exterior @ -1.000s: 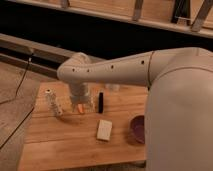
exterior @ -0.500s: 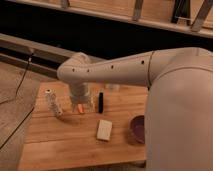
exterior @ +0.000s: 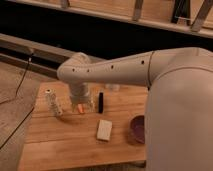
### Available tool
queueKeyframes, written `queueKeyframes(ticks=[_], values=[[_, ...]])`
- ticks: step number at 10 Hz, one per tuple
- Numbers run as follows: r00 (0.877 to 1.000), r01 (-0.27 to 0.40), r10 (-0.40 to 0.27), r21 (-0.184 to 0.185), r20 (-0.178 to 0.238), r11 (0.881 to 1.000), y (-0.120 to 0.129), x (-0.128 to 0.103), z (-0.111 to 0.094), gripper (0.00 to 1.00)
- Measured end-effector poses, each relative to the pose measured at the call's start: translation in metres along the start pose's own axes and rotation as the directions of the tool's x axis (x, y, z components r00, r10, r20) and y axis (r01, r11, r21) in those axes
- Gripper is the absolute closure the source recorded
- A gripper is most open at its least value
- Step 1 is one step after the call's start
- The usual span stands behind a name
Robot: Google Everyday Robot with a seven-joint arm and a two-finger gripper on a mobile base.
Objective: Knock the eraser over
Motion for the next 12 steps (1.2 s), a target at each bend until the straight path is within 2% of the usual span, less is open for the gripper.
queueKeyframes(ticks=[8, 10, 12], values=[[1.0, 0.001, -0.001, 0.0, 0.001, 1.0, 0.0, 0.0, 0.0, 0.35], [1.0, 0.013, -0.013, -0.006, 0.008, 1.0, -0.005, -0.009, 0.007, 0.35], [1.0, 0.017, -0.017, -0.034, 0.01, 0.999, -0.011, -0.022, 0.022, 0.35]])
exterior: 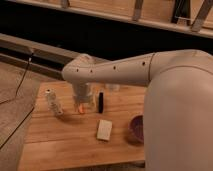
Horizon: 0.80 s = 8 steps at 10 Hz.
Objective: Knock the eraser over
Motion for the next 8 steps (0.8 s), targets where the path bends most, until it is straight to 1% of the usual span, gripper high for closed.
queueKeyframes(ticks=[1, 2, 4, 5, 8], values=[[1.0, -0.002, 0.002, -0.012, 0.001, 1.0, -0.003, -0.006, 0.006, 0.35], [1.0, -0.005, 0.005, -0.031, -0.002, 0.999, -0.006, -0.015, 0.017, 0.35], [1.0, -0.007, 0.006, -0.046, -0.015, 0.999, -0.012, -0.025, 0.033, 0.35], [1.0, -0.001, 0.0, -0.048, -0.025, 0.999, -0.015, -0.032, 0.045, 0.35], [0.999, 0.016, -0.018, -0.046, -0.041, 0.999, -0.017, -0.051, 0.065, 0.35]])
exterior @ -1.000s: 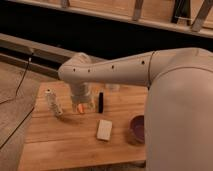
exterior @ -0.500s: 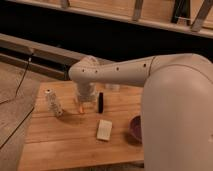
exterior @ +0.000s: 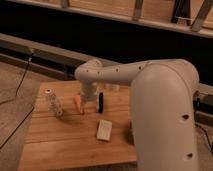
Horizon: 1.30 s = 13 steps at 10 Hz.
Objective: Knock the eraser over
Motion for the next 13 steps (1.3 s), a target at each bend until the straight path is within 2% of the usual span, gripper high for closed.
queueKeyframes(ticks=[5, 7, 10, 13], values=[[0.999, 0.041, -0.041, 0.004, -0.036, 0.999, 0.005, -0.044, 0.035, 0.35], [0.998, 0.04, -0.04, 0.006, -0.048, 0.999, -0.002, -0.06, 0.049, 0.35], [0.998, 0.016, -0.015, 0.026, -0.054, 1.0, -0.03, -0.072, 0.056, 0.35], [0.999, -0.024, 0.027, 0.059, -0.043, 0.998, -0.069, -0.081, 0.047, 0.35]])
